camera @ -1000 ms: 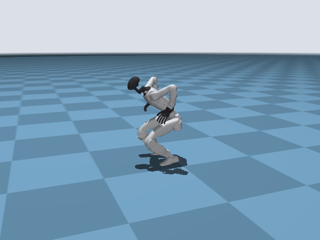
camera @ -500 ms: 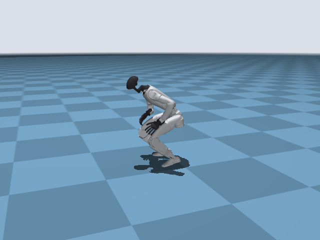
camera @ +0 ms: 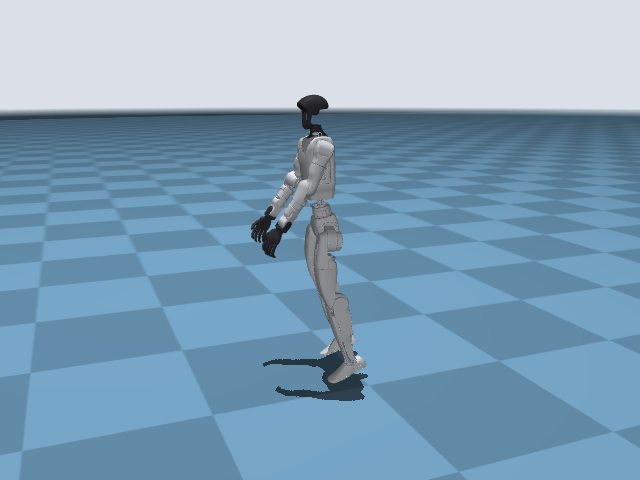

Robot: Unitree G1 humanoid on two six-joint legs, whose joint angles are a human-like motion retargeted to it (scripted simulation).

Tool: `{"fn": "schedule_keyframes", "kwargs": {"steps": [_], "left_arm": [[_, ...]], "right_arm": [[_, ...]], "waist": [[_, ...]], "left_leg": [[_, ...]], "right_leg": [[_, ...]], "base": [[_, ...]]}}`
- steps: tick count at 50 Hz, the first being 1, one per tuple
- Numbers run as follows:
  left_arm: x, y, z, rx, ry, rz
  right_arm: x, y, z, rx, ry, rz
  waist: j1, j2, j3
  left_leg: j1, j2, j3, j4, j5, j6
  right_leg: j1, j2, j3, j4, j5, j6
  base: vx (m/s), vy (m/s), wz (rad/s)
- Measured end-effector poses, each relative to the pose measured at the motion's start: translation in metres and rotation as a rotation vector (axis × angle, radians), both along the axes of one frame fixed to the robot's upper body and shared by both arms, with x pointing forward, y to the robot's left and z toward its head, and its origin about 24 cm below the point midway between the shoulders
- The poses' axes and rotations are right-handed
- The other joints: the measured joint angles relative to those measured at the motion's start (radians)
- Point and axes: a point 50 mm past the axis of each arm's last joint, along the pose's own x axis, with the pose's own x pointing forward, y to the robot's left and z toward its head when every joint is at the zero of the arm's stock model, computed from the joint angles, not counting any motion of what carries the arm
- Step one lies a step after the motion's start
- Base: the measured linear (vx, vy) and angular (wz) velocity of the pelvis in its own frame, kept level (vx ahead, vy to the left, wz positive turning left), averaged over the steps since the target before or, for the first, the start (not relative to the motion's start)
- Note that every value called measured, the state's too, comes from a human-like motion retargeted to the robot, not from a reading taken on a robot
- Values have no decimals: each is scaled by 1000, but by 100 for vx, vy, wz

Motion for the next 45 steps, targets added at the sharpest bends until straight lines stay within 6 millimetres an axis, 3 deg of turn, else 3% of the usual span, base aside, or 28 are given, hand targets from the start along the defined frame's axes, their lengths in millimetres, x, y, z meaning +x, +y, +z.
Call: {"fn": "schedule_keyframes", "kwargs": {"steps": [5, 8, 10, 13, 15, 17, 19, 20, 21, 23, 25, 28, 30, 33, 35, 38, 42, 45], "left_arm": [[45, 15, 36, -150, -100, 69], [77, 28, 78, -221, -267, 33], [105, 39, 124, -277, -445, 46], [135, 59, 187, -438, -690, 216], [136, 81, 191, -545, -740, 434], [115, 101, 151, -602, -655, 723], [74, 115, 90, -578, -492, 993], [45, 119, 59, -538, -397, 1103], [12, 124, 30, -458, -293, 1161], [-57, 134, -12, -315, -118, 1260], [-122, 144, -35, -182, 19, 1316], [-202, 153, -47, -31, 211, 1343], [-245, 157, -49, 47, 349, 1308], [-289, 166, -44, 149, 529, 1204], [-306, 173, -40, 205, 589, 1184], [-311, 176, -37, 201, 545, 1326], [-277, 168, -44, 23, 404, 1509], [-236, 166, -46, -76, 315, 1425]], "right_arm": [[33, -38, 34, -146, -30, 124], [66, -51, 73, -241, -125, 255], [98, -53, 114, -292, -271, 289], [136, -53, 167, -309, -528, 149], [140, -56, 170, -288, -593, -46], [119, -59, 131, -213, -496, -296], [74, -54, 73, -92, -303, -557], [44, -50, 44, -31, -193, -685], [10, -46, 17, 24, -84, -791], [-58, -36, -21, 93, 98, -956], [-117, -28, -41, 112, 224, -1053], [-187, -23, -52, 103, 358, -1125], [-227, -20, -53, 89, 453, -1148], [-275, -16, -49, 28, 630, -1096], [-292, -13, -45, -33, 725, -1029], [-285, -12, -47, -64, 710, -988], [-233, -15, -54, 81, 495, -971], [-189, -23, -52, 101, 374, -807]], "waist": [[21, -10, -39], [16, -16, -48], [11, -35, -31], [19, -58, 46], [25, -54, 114], [28, -44, 161], [27, -38, 171], [26, -39, 163], [21, -37, 142], [13, -35, 103], [1, -31, 77], [-25, -15, 89], [-36, -4, 117], [-29, 2, 146], [-14, -2, 149], [-1, -12, 158], [-15, -8, 215], [-27, 5, 241]], "left_leg": [[42, -47, -230, 43, 142, -38], [82, -29, -212, 36, 123, -47], [81, -27, -155, 103, -78, -10], [18, -18, -69, 320, -533, 83], [-33, -3, -35, 476, -681, 171], [-68, 9, -1, 556, -640, 223], [-63, 10, 42, 519, -533, 211], [-45, 4, 62, 464, -476, 189], [-14, -7, 63, 378, -427, 171], [45, -29, 47, 210, -352, 133], [77, -45, 7, 91, -321, 109], [77, -56, -24, 36, -365, 105], [73, -60, -25, 28, -425, 114], [71, -65, -39, 7, -483, 140], [65, -69, -46, -16, -479, 153], [39, -73, -32, -36, -433, 147], [8, -76, -34, -17, -397, 137], [0, -77, -64, -4, -398, 142]], "right_leg": [[57, 7, 63, -6, 117, 33], [85, 12, 94, -34, 112, 37], [78, 5, 104, 7, -63, 4], [-5, -4, 97, 216, -530, -62], [-63, -2, 106, 370, -717, -154], [-92, -2, 113, 436, -709, -221], [-86, -13, 94, 398, -607, -207], [-71, -23, 76, 350, -548, -175], [-53, -28, 57, 296, -500, -182], [-24, -32, 35, 189, -416, -160], [-10, -29, 24, 108, -378, -127], [8, -27, -15, 41, -421, -117], [26, -26, -52, 10, -476, -115], [43, -22, -80, -33, -524, -102], [33, -23, -77, -52, -520, -96], [-8, -27, -64, -50, -489, -103], [-29, -32, -79, -32, -467, -116], [-18, -32, -108, -32, -466, -116]], "base": [[2, -4, -26], [-4, -7, -17], [-18, -5, -28], [-28, -2, -53], [-22, -1, -54], [-10, 1, -31], [0, 0, 0], [10, 1, 7], [13, 2, 15], [12, 1, 18], [3, 0, 23], [-5, 2, 41], [-9, 2, 50], [-8, 1, 33], [-8, -2, 2], [-11, -2, -14], [-14, -1, 17], [-10, -1, 47]]}}
